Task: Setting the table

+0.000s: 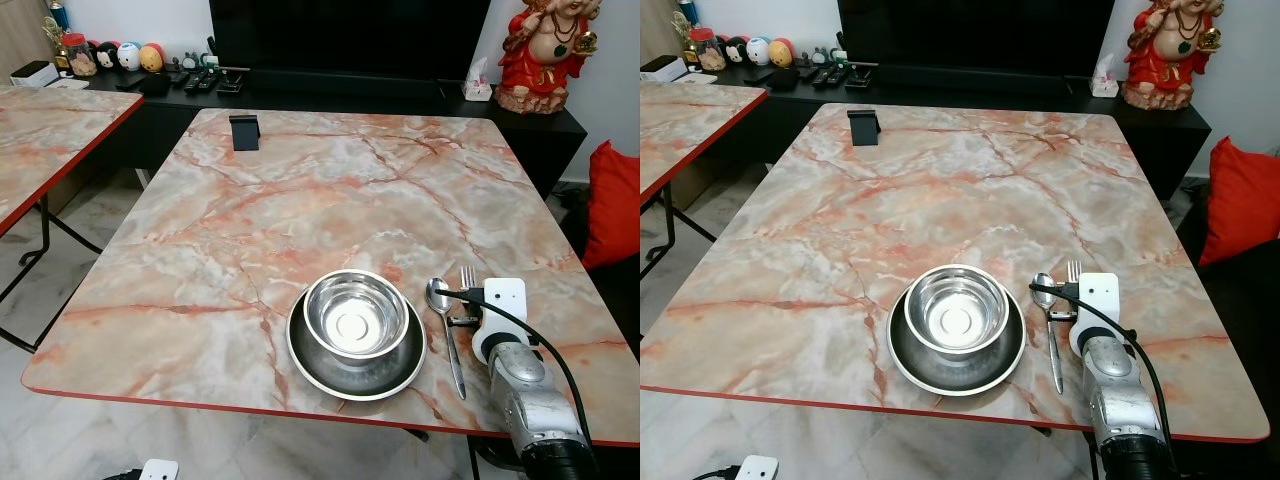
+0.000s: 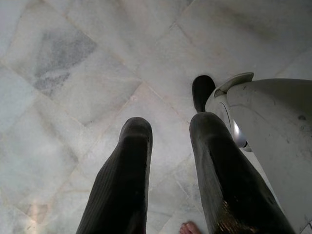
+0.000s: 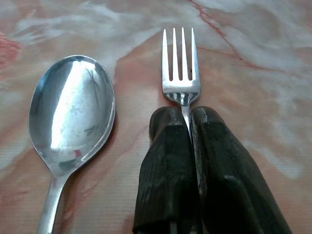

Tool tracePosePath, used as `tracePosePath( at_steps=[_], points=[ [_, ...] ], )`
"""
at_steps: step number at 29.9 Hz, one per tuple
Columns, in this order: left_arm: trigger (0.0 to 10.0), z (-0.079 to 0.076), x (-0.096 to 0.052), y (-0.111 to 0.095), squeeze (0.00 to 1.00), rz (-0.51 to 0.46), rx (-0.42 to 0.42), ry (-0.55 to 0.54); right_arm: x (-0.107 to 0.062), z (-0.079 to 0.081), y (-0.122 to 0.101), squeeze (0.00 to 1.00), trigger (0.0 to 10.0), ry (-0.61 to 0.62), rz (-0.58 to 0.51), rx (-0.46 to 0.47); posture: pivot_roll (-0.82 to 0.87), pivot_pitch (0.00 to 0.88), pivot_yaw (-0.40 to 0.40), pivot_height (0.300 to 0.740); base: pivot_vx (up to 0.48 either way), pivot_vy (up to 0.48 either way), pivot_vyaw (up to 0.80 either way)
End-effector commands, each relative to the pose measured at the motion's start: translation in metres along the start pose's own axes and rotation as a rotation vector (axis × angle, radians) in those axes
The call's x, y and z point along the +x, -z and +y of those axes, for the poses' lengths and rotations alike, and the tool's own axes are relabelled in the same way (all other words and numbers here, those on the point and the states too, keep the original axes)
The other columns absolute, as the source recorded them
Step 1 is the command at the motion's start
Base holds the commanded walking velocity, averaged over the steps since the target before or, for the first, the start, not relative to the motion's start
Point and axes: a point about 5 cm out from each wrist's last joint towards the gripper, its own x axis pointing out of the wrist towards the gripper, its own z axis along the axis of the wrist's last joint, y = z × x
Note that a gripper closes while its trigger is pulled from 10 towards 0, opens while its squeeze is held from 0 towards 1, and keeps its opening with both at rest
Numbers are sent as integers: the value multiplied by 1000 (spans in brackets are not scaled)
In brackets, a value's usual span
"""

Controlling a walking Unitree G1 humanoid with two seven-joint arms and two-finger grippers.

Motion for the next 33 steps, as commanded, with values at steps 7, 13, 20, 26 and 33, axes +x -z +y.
tracePosePath(
  at_steps=[7, 13, 20, 26, 33],
  points=[
    [10000, 1, 0, 1, 0, 7, 14, 3, -2, 1, 12, 118, 10000, -5, 60, 10, 22, 0, -19, 715, 0, 0, 0],
    [10000, 2, 0, 1, 0, 8, 16, 1, -2, 3, 12, 706, 10000, -7, 57, 14, 23, 0, -18, 715, 0, 0, 0],
    [10000, 2, 0, 1, 0, 7, 18, 2, -2, 4, 12, 753, 10000, -10, 55, 17, 21, 0, -17, 715, 0, 0, 0],
    [10000, 2, 0, 1, 0, 7, 20, 4, -3, 3, 12, 718, 10000, -2, 54, 17, 21, 0, -17, 715, 0, 0, 0],
    [10000, 2, 0, 1, 0, 8, 20, 6, -3, 5, 6, 0, 10000, -9, 10, 46, 21, 0, -18, 715, 0, 0, 0]
  ],
)
